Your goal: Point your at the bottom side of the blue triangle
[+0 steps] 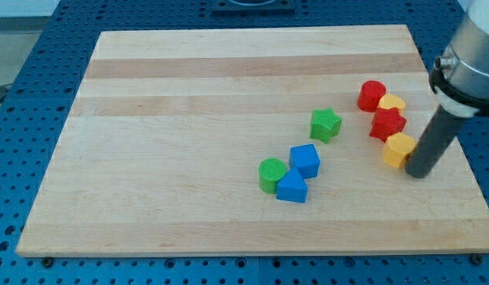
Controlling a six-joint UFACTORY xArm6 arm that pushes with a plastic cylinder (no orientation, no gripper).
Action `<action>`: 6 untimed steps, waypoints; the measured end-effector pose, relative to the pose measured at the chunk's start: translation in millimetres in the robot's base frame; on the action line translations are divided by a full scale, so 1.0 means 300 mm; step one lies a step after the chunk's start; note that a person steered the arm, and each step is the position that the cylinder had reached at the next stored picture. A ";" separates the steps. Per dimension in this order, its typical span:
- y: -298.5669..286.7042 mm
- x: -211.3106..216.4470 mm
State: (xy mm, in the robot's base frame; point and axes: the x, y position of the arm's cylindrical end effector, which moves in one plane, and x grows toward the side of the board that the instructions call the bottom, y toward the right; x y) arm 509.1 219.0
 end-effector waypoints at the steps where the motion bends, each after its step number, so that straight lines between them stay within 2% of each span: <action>1: -0.005 -0.084; 3: -0.037 -0.007; 5: -0.349 -0.004; 6: -0.400 0.068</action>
